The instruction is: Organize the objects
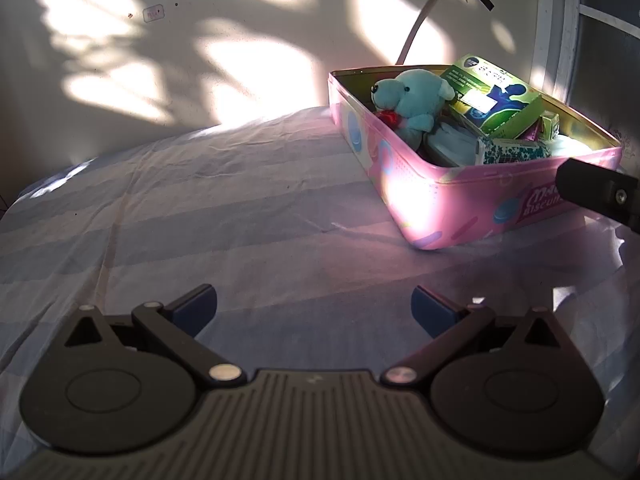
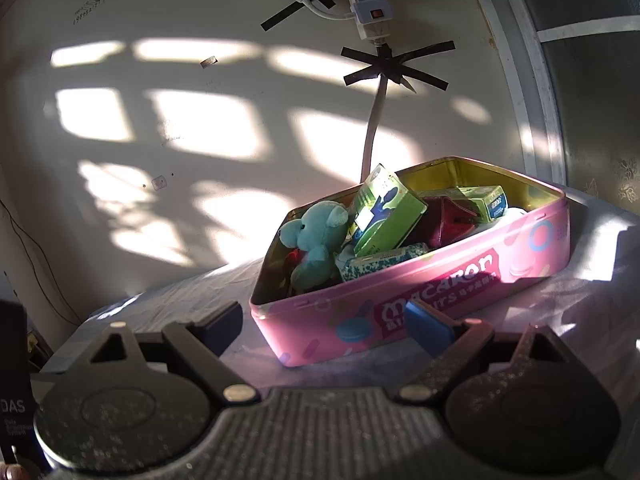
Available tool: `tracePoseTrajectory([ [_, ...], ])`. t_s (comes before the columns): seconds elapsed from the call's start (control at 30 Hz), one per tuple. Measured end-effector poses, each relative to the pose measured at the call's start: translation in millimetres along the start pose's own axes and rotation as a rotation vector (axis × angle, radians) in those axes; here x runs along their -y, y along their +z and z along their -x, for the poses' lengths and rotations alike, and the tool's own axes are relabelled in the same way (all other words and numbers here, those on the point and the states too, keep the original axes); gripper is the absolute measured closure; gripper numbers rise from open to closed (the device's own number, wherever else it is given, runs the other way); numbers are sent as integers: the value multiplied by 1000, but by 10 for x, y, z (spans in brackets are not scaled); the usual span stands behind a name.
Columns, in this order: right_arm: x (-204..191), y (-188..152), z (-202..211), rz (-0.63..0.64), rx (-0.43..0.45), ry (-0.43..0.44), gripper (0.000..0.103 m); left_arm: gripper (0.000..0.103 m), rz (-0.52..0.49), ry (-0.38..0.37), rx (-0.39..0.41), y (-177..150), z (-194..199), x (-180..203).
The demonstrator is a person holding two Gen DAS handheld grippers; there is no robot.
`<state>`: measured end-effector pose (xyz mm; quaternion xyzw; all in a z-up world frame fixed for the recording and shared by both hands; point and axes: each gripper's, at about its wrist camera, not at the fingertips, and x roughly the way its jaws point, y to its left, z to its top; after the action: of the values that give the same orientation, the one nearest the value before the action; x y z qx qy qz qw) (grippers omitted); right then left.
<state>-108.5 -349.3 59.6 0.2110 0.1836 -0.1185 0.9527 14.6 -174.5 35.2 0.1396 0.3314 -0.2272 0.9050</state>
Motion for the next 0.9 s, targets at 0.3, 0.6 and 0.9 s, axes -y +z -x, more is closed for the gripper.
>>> tracePoseTrajectory([
  [0.3,28,-4,-34,-5,-12,4,11,0,-2,4,-11,-10,-32,-11],
  [0.6,48,-10,-48,-8,-16,5,11,0,-10,3,-22,-30,-52,-6],
  [0.9,55,-23,-74,-18,-25,2,11,0,-10,-4,-40,-33,-87,-19],
])
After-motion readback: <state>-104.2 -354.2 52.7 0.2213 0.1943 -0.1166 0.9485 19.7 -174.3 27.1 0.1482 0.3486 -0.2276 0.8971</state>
